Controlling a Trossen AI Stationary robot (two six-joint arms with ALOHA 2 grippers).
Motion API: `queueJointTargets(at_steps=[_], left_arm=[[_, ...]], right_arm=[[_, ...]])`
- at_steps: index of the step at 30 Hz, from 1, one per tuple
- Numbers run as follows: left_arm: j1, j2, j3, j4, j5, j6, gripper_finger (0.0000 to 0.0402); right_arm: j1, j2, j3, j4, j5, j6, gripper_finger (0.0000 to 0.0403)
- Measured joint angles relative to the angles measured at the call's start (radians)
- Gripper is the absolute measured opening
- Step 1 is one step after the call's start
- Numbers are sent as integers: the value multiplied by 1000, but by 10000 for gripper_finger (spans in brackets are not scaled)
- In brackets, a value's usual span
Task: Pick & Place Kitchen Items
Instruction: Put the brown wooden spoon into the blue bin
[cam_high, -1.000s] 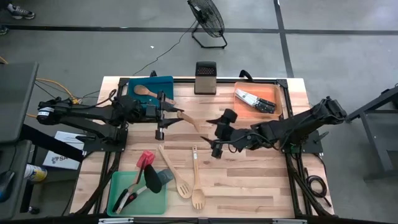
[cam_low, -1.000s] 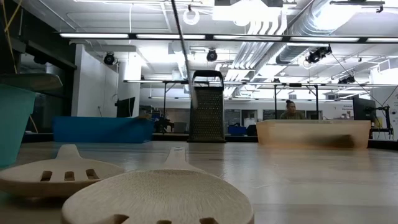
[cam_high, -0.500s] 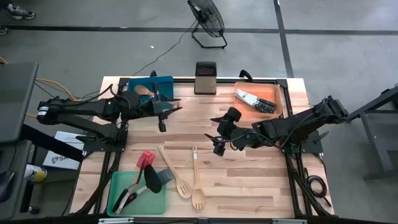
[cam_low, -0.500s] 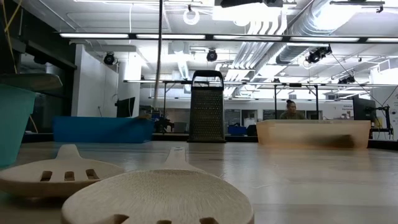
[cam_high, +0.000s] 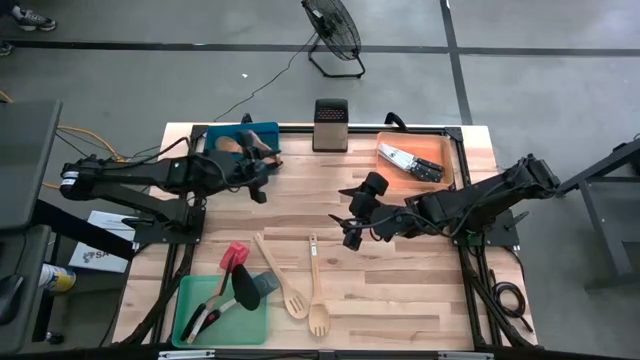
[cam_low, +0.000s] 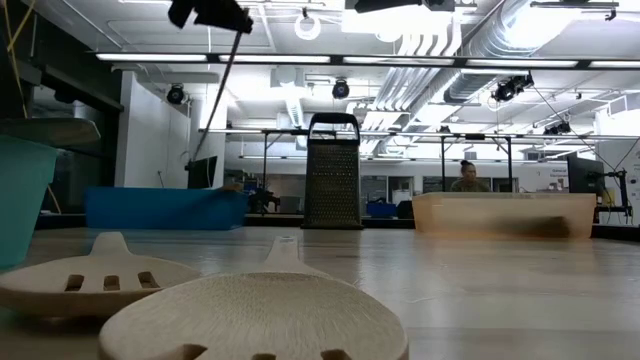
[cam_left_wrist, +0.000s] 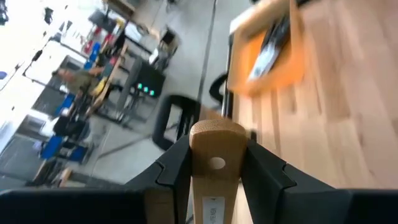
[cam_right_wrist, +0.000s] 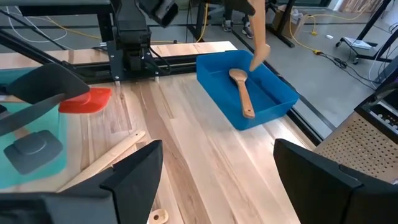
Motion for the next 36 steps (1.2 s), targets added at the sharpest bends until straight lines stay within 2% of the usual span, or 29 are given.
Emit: queueJointTargets(at_steps=[6, 14, 24, 31, 36], left_arm=[[89, 0, 0, -127, 11, -39, 106], [317, 0, 0, -221, 285, -47, 106], [558, 67, 0, -260, 503, 23, 106], [640, 158, 0, -272, 582, 57, 106], [673, 212, 0, -279, 586, 92, 106]], right_arm=[[-3, 0, 0, 1, 0, 0, 297], [-3, 0, 0, 0, 0, -3, 297], [-3, 0, -1, -4, -1, -3, 297], [-14, 0, -1, -25, -3, -1, 297], [-30, 0, -1, -46, -5, 11, 298]])
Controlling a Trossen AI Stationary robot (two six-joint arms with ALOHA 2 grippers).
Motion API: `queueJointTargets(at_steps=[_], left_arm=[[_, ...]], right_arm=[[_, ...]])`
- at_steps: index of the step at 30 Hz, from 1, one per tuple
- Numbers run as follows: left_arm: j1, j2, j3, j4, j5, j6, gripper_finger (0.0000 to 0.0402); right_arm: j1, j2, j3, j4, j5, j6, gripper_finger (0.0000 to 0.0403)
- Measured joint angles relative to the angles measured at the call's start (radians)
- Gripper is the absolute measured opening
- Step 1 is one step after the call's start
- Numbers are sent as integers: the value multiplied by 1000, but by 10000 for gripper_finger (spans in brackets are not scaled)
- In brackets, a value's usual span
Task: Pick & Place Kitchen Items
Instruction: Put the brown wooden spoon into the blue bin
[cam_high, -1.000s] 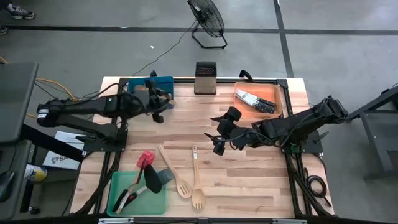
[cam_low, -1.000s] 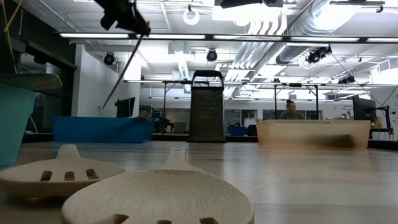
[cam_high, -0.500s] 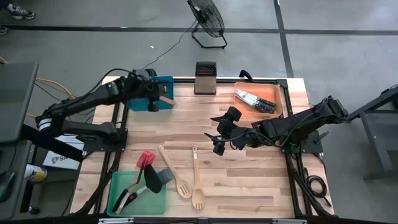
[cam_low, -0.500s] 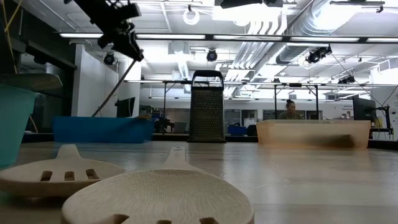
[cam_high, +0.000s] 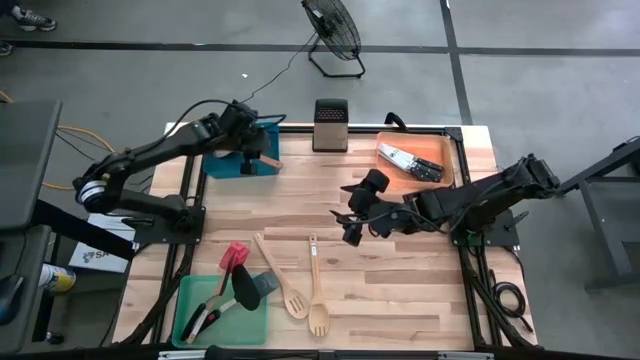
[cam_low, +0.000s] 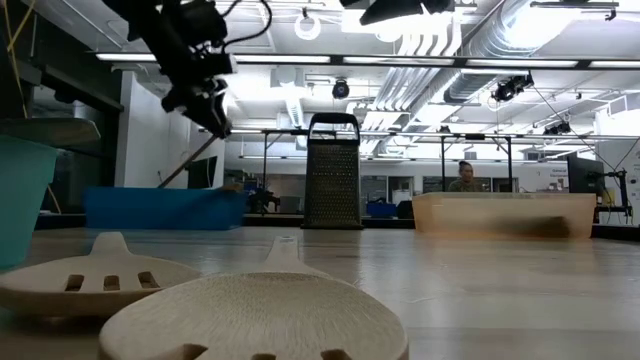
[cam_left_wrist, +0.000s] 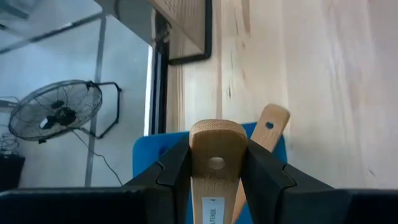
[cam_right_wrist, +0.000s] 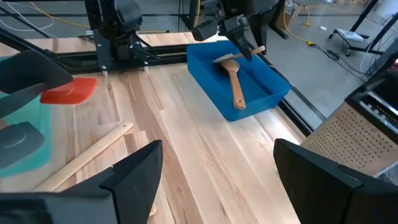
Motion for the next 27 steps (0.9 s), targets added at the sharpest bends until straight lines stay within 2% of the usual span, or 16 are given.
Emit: queueJointTargets(at_steps=[14, 21, 27], left_arm=[[18, 123, 2, 13, 13, 97, 107], [21, 163, -4, -29, 55, 39, 161], [18, 193, -2, -33, 67, -3, 159]], right_arm=[[-37, 1, -48, 0, -3, 16, 298], [-38, 1, -48, 3, -3, 14, 298], [-38, 1, -47, 3, -3, 15, 298]])
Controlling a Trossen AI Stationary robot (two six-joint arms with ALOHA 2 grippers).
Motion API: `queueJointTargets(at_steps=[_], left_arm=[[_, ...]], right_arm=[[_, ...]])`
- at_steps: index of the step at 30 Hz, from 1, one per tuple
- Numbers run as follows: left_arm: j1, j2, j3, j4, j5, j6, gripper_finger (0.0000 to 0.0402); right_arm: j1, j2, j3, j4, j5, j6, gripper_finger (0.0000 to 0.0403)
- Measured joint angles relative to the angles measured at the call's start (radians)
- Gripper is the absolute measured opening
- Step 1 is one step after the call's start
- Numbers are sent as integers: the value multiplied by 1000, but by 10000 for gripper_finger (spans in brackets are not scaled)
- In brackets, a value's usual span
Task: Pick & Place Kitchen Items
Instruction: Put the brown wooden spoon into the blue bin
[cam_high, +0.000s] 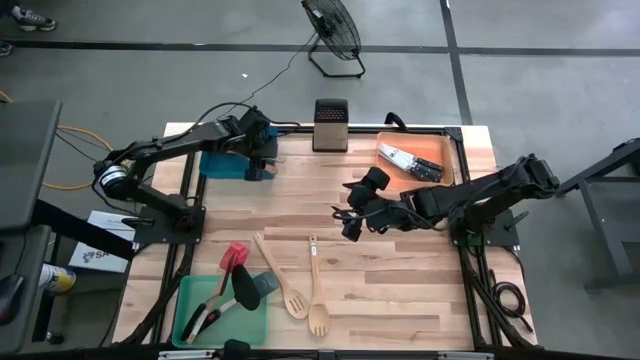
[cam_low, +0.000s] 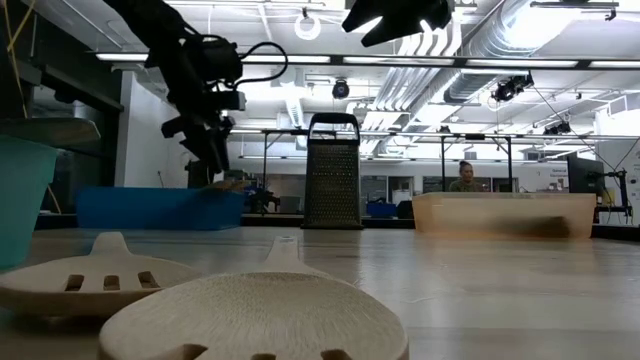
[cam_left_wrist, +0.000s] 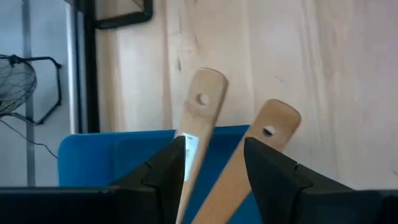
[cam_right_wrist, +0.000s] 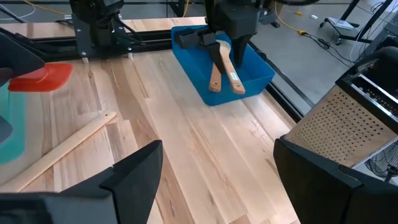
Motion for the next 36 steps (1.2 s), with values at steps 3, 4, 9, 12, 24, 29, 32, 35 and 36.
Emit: queueJointTargets(at_steps=[3, 4, 9, 12, 24, 29, 32, 35, 36], left_arm=[[0, 0, 0, 13, -1, 0, 155], [0, 0, 0, 16, 0, -2, 154], [0, -1, 0, 16, 0, -60, 154], [0, -10, 1, 15, -2, -107, 154], [-9, -19, 242, -317, 150, -252, 155], [-86, -20, 285, -493, 189, -177, 154], [-158, -20, 285, -560, 190, -155, 154], [-241, -20, 285, -595, 188, -157, 154], [-271, -20, 285, -600, 187, -164, 154]], right_arm=[[0, 0, 0, 0, 0, 2, 298], [0, 0, 0, -1, 0, 6, 298], [0, 0, 0, -7, -1, 22, 298], [0, 0, 1, -7, -1, 40, 298], [0, 0, 1, -24, -48, 95, 298], [0, 0, 1, -49, -49, 105, 298], [0, 0, 1, -52, -49, 105, 298], [1, 0, 1, -52, -55, 105, 298], [1, 0, 1, -53, -63, 106, 298]])
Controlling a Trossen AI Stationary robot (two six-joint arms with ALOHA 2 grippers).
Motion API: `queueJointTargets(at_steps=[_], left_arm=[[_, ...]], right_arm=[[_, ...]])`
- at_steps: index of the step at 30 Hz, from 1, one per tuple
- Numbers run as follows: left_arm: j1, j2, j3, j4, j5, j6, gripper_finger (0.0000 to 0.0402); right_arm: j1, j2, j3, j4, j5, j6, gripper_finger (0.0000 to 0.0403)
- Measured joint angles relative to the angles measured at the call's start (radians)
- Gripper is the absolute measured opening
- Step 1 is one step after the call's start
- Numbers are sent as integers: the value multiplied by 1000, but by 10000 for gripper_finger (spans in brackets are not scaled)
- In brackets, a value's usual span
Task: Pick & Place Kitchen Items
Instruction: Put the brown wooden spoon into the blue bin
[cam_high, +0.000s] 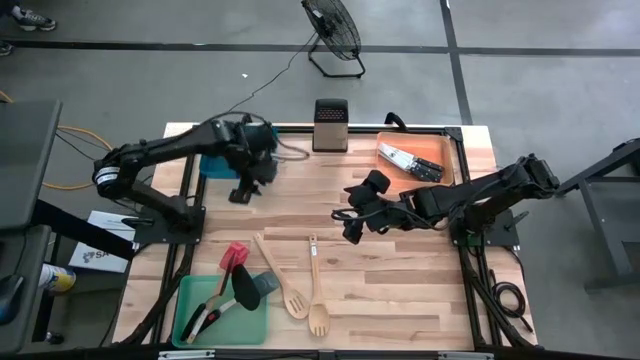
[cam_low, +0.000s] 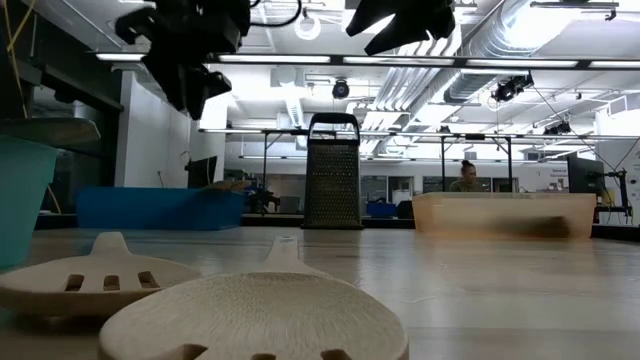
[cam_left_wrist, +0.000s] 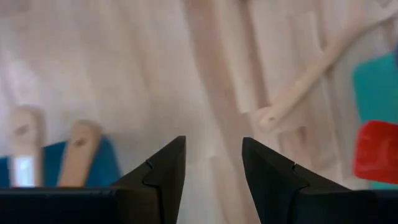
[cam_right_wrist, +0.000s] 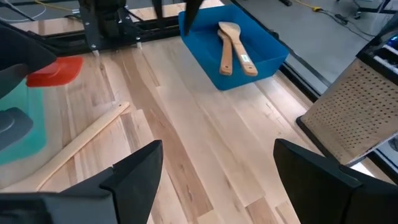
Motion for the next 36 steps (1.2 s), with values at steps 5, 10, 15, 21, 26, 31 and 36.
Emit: queueJointTargets(at_steps=[5, 10, 15, 21, 26, 31, 36], left_arm=[[-152, 0, 0, -7, -30, -43, 154], [-293, 0, 0, -18, -99, -44, 154], [-398, 0, 0, -30, -139, -69, 154], [-492, 0, 0, -49, -160, -58, 154], [-536, 1, -34, -5, -218, -42, 155], [-542, 2, -134, 35, -223, -36, 167], [-540, 2, -219, 94, -235, -11, 216]], right_arm=[[4, 0, 0, -1, -30, 7, 298], [18, 0, 0, -15, -33, 18, 298], [40, 0, 0, -22, -32, 18, 298], [61, 0, 0, -22, -31, 16, 298], [62, 0, 0, -23, -32, 15, 298], [62, 0, 0, -31, -31, 14, 298], [62, 0, 0, -33, -31, 2, 298]])
